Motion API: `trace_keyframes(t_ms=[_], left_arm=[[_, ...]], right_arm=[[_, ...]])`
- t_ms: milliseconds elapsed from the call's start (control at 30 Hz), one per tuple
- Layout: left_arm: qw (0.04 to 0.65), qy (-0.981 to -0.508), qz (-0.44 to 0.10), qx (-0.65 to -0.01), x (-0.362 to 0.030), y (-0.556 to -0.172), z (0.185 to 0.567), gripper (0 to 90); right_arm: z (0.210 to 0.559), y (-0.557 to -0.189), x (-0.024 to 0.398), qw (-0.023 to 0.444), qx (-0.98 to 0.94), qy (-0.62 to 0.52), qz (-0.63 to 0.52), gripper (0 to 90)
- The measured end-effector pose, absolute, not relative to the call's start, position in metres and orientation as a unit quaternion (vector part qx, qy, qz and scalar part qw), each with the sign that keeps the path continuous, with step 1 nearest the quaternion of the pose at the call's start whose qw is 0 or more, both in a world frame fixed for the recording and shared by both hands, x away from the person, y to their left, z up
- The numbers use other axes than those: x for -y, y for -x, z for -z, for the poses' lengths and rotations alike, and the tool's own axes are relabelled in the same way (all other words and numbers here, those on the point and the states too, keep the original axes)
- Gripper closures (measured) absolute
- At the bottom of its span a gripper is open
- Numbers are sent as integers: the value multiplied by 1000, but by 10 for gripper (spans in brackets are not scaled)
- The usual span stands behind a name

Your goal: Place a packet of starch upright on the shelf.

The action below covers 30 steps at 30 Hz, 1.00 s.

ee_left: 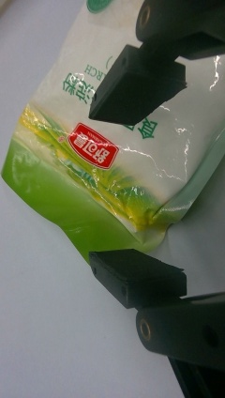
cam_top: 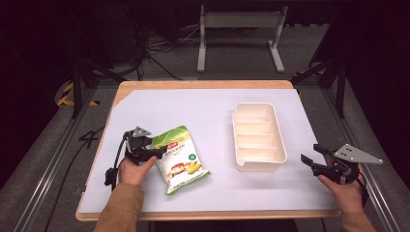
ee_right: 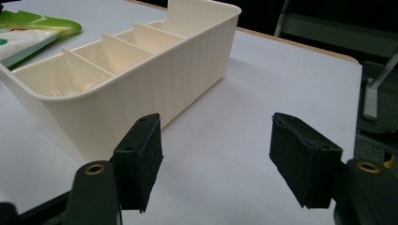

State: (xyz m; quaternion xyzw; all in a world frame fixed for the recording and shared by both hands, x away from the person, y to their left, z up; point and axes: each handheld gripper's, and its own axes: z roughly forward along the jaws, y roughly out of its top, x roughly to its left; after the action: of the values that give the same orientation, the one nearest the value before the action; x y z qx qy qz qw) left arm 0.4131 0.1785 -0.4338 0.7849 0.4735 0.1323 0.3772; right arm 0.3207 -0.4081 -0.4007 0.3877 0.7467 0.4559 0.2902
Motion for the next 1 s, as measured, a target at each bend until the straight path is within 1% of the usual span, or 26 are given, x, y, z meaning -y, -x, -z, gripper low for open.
trace_keyframes(t_ms=[300,467,533,633,733,800,900,967,1000], left_arm=[[357,-791,-116,-484,-178,-421,442,274],[367,-789,-101,-482,-180,-425,445,273],[371,-792,-92,-476,-178,-424,445,309],[370,-792,-95,-477,-177,-423,444,355],[360,-792,-98,-483,-178,-422,444,454],[355,-794,-103,-482,-177,-422,443,502],[353,-797,-104,-479,-177,-421,443,536],[349,-799,-107,-479,-177,-421,443,592],[347,-799,-109,-478,-176,-420,443,592]], right_arm=[[404,-322,406,284,-752,-387,-451,340],[404,-323,405,283,-754,-388,-449,339],[405,-323,405,282,-754,-388,-449,338],[405,-323,405,281,-754,-389,-449,337],[405,-323,405,280,-754,-389,-450,335],[405,-323,405,279,-753,-389,-451,334],[406,-324,405,278,-753,-389,-452,333],[406,-323,404,277,-753,-392,-450,332],[406,-324,404,276,-754,-392,-450,332]])
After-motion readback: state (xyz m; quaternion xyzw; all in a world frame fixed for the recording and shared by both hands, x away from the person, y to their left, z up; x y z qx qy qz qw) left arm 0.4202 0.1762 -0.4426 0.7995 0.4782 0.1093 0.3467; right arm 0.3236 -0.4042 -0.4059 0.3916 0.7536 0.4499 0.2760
